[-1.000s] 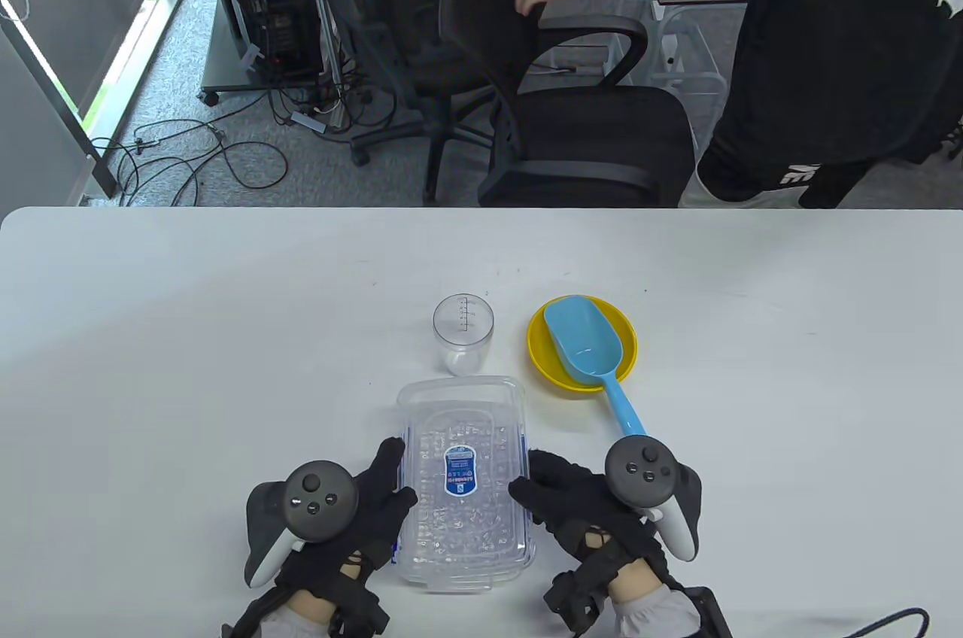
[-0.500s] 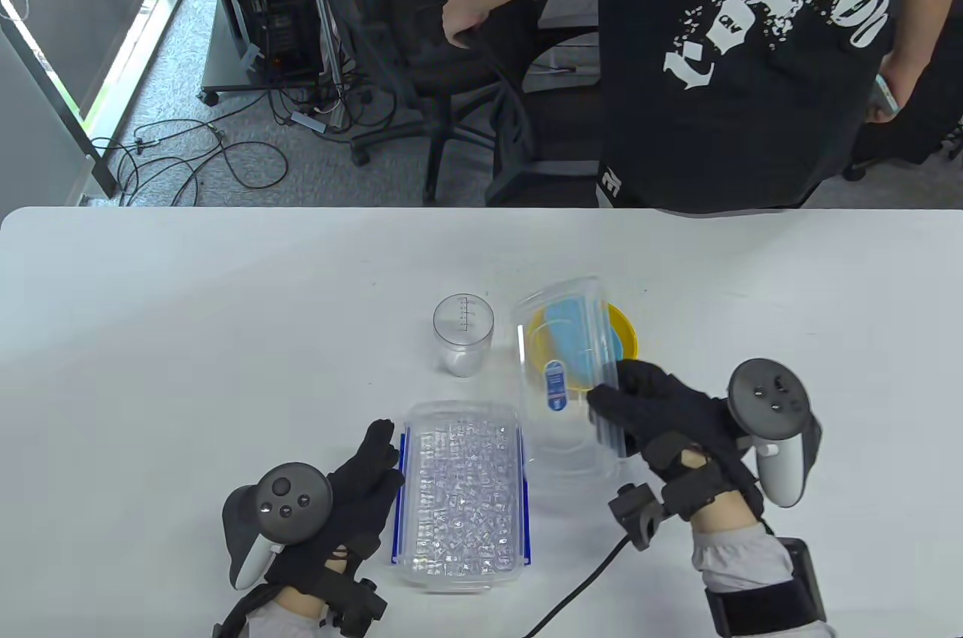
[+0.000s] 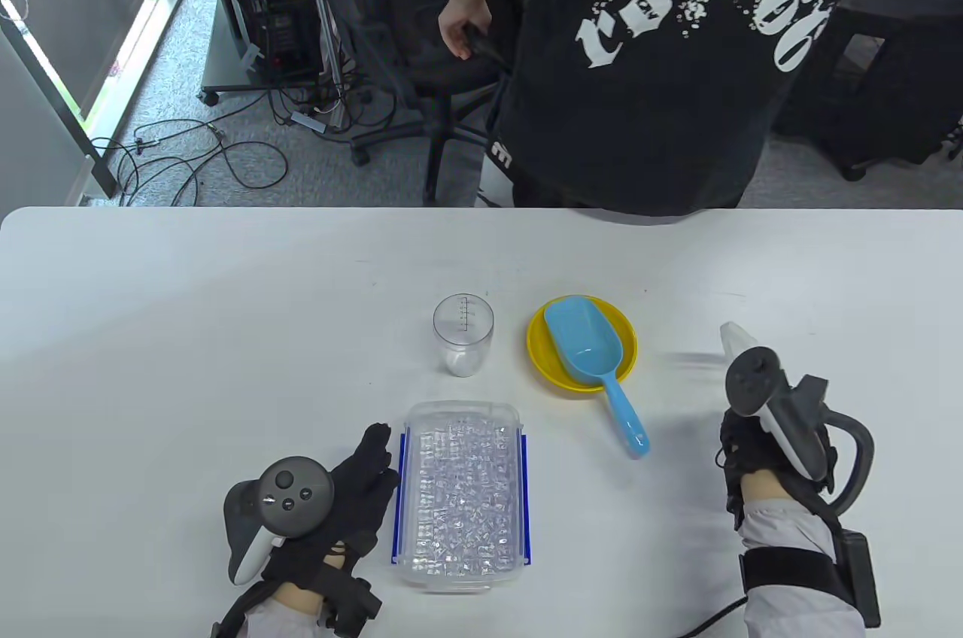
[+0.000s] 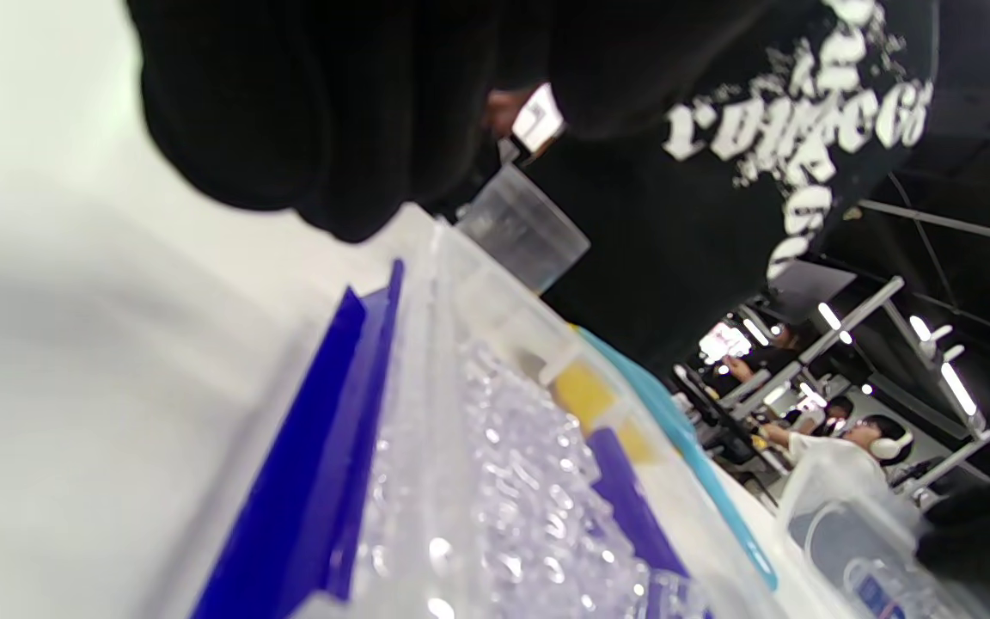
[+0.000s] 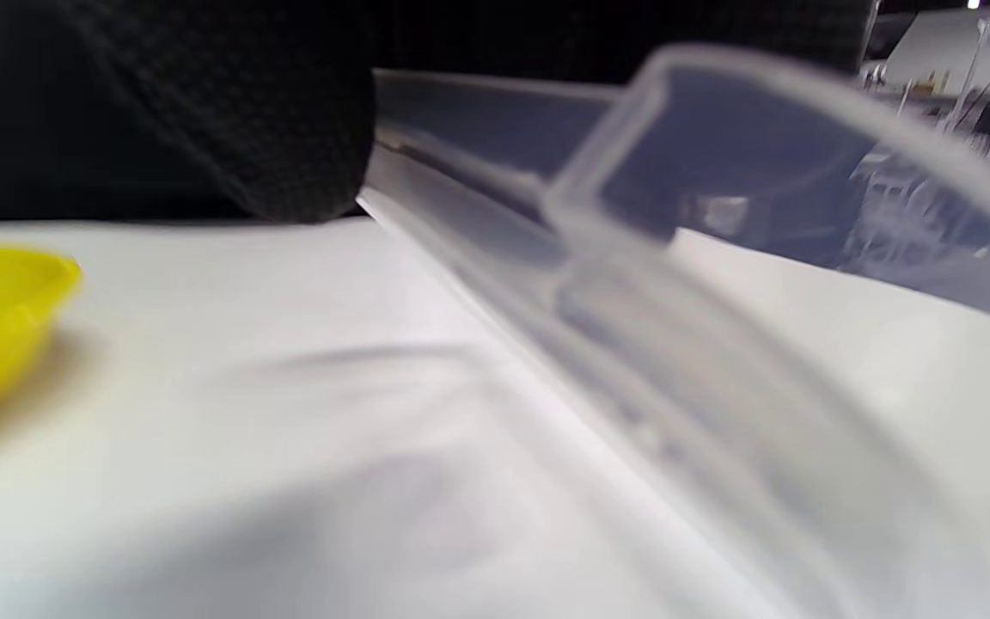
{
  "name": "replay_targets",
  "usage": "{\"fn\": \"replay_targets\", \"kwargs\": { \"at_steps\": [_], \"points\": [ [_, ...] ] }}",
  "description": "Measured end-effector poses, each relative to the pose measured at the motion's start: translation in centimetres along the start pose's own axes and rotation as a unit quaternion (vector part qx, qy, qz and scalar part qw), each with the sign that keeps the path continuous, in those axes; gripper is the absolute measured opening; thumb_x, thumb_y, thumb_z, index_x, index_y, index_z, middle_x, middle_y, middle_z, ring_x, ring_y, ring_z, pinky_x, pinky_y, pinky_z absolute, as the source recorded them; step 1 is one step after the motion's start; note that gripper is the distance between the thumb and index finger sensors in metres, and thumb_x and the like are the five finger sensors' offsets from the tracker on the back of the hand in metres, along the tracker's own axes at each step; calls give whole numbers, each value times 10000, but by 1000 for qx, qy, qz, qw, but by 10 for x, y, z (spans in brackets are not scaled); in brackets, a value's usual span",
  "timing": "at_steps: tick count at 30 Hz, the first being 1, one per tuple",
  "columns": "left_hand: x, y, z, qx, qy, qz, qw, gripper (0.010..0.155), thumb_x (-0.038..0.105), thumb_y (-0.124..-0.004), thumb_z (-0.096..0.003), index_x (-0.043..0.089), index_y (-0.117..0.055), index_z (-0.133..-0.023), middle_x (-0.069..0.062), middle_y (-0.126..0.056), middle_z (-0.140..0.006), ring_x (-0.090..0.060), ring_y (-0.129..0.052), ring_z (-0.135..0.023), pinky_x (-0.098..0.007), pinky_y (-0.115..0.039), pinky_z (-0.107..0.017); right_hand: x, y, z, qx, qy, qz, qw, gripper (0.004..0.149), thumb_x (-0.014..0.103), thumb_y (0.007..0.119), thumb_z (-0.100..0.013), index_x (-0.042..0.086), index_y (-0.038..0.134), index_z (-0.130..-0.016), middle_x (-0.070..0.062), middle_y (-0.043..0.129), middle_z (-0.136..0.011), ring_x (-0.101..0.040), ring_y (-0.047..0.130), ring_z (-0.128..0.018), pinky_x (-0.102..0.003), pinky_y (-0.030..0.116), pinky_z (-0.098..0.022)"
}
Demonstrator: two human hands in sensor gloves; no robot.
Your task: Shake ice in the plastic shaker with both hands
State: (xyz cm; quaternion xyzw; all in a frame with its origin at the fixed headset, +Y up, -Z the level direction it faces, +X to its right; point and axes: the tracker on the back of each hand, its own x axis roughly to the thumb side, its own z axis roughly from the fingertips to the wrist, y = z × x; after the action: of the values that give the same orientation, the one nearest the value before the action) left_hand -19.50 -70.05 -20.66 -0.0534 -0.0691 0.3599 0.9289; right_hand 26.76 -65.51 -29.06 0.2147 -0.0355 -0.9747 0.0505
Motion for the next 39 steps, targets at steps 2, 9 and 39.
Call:
{"fn": "replay_targets", "kwargs": {
  "at_steps": [2, 9, 39],
  "points": [
    [0, 0, 0, 0, 1, -5, 1000, 608, 324, -745, -618, 74, -557, -1140, -247, -856, -977, -392, -962, -761, -473, -893, -500, 10, 19, -1, 21, -14, 42, 999, 461, 280, 944, -445, 30, 833, -816, -220, 978, -625, -320, 1017, -390, -438, 877, -295],
    [-2, -1, -2, -8, 14, -17, 1000, 610, 326, -744, -619, 74, -554, -1142, -251, -853, -979, -392, -963, -761, -472, -894, -499, 41, 67, 0, 82, -53, 50, 994, 490, 351, 947, -423, 56, 837, -798, -185, 974, -576, -245, 1022, -357, -406, 889, -285],
    [25, -32, -2, -260, 69, -206, 941, 866, 557, -701, -624, 13, -326, -1184, -305, -824, -997, -431, -940, -769, -512, -864, -527, 215, -2, 33, 153, -316, -29, 936, 507, 341, 788, -526, 98, 727, -966, -233, 831, -909, -416, 929, -694, -559, 803, -490]
  ]
}}
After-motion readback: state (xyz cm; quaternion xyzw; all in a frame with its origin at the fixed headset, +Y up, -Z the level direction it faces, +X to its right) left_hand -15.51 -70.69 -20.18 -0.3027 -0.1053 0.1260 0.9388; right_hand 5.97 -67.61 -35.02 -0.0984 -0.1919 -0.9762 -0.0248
